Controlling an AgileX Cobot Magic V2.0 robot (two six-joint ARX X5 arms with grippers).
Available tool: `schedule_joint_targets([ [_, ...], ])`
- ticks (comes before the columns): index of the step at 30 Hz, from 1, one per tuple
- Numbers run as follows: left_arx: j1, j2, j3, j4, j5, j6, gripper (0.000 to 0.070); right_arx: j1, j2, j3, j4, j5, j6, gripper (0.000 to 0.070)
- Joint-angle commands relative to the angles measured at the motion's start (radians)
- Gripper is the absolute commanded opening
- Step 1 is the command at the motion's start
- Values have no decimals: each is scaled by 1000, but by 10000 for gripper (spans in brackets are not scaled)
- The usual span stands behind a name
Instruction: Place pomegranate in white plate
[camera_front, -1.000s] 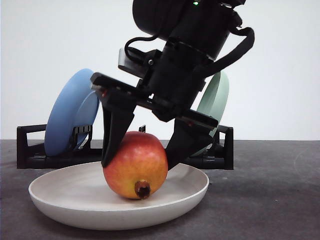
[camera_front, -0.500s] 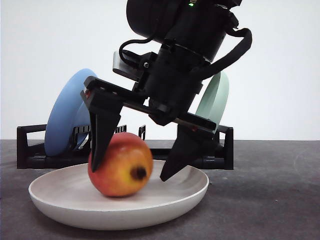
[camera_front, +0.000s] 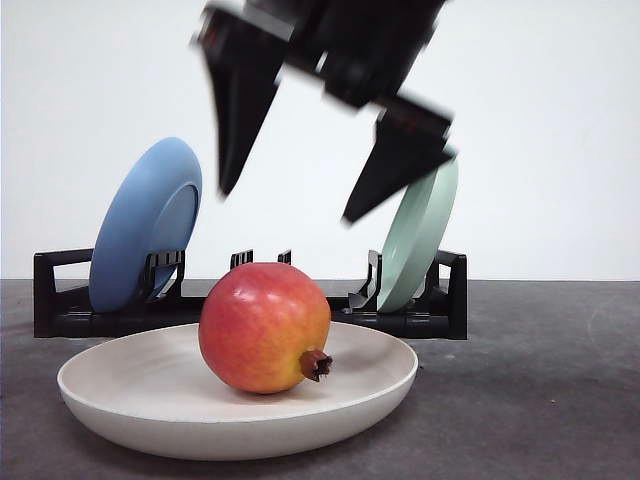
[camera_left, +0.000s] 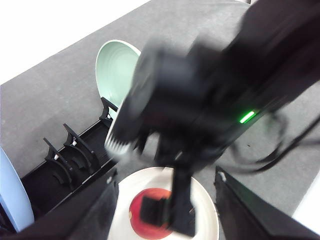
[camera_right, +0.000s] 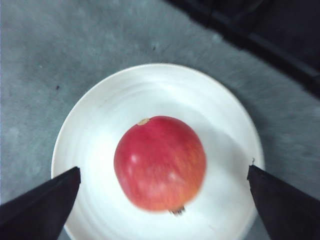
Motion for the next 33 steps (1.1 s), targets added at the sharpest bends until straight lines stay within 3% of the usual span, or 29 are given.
schedule_joint_targets([
  [1,-11,8,21,6,-5,-4,354,9,-39,21,-24,13,-45,700],
  [7,-11,8,21,6,-5,-4,354,9,-235,21,-155,31,-102,700],
  [21,-11,8,21,6,-5,-7,354,10,-583,21,-504,20,-127,700],
  [30,-11,8,21,6,-5,-8,354,10,-672,21,-540,22,-126,700],
  [33,-11,8,21,6,-5,-8,354,10,-673,21,-541,23,-126,658],
])
